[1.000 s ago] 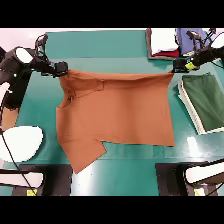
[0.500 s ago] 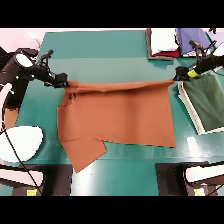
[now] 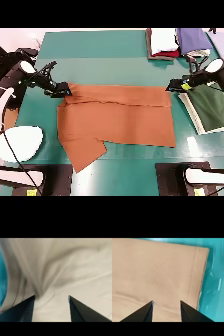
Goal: Fold the shirts.
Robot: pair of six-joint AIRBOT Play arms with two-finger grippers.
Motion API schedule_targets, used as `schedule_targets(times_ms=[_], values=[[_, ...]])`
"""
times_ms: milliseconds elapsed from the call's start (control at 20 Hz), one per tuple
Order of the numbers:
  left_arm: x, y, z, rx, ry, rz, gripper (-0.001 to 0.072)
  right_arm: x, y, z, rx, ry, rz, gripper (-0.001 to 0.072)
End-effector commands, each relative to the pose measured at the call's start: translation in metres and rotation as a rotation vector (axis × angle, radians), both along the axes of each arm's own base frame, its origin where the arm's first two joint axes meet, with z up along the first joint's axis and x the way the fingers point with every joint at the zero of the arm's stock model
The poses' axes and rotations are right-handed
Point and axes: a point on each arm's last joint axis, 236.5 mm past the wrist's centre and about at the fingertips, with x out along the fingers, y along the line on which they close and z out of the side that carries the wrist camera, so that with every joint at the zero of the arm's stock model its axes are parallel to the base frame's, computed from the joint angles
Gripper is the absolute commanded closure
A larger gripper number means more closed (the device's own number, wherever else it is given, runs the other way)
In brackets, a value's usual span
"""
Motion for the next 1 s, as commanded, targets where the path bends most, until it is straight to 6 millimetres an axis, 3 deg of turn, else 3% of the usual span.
schedule_targets(times_ms=[0, 100, 300, 450, 700, 850, 950], values=[[-0.037, 0.022, 0.011, 0.096, 0.030, -0.006, 0.0211, -0.025, -0.006, 0.033, 0.003, -0.015, -0.006, 0.0325], [-0.080, 0.026, 0.013, 0.122, 0.042, 0.003, 0.0211, -0.043, -0.008, 0.057, -0.003, -0.034, 0.007, 0.0325], [-0.175, 0.020, -0.008, 0.107, 0.134, 0.040, 0.0211, -0.054, -0.005, 0.104, -0.029, -0.165, 0.008, 0.0324], [-0.221, 0.018, -0.026, 0.097, 0.192, 0.090, 0.0211, -0.056, -0.005, 0.121, -0.041, -0.222, 0.003, 0.0325], [-0.250, 0.014, -0.058, 0.085, 0.273, 0.117, 0.0211, -0.058, -0.004, 0.122, -0.039, -0.220, 0.006, 0.0325], [-0.248, -0.002, -0.067, 0.007, 0.264, 0.160, 0.0211, -0.058, -0.004, 0.122, -0.039, -0.219, 0.006, 0.0325], [-0.236, -0.013, -0.067, -0.057, 0.221, 0.193, 0.0211, -0.059, -0.004, 0.122, -0.039, -0.217, 0.007, 0.0325]])
